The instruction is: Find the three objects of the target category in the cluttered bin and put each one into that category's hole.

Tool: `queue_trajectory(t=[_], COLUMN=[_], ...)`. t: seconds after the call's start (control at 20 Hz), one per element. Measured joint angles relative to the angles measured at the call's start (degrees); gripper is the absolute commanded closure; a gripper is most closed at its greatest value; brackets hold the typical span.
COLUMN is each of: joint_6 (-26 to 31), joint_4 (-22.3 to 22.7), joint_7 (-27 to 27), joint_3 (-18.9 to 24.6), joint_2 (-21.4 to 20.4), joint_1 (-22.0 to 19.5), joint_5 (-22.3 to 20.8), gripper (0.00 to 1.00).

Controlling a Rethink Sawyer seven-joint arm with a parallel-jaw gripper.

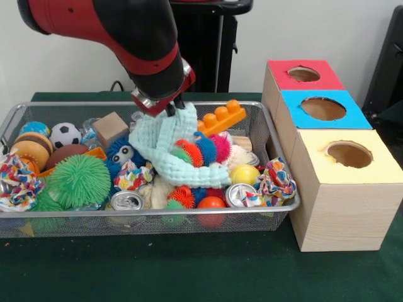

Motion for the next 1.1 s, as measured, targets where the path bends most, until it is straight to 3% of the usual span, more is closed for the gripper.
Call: queue_trajectory(t=[0.3, 0.7, 1.1], joint_6=[6.3, 19.9, 25.4], joint_4=[-5.7, -17.8, -25.2], joint_7=[0.0, 0.0, 0.0], joint_3=[0.0, 0.1, 0.3], joint_2=[-0.1, 1.7, 3.6], joint_1=[0.1, 0.0, 0.0], joint_5=[-3.3, -8.5, -10.8], gripper=[1.0, 1.0, 1.0])
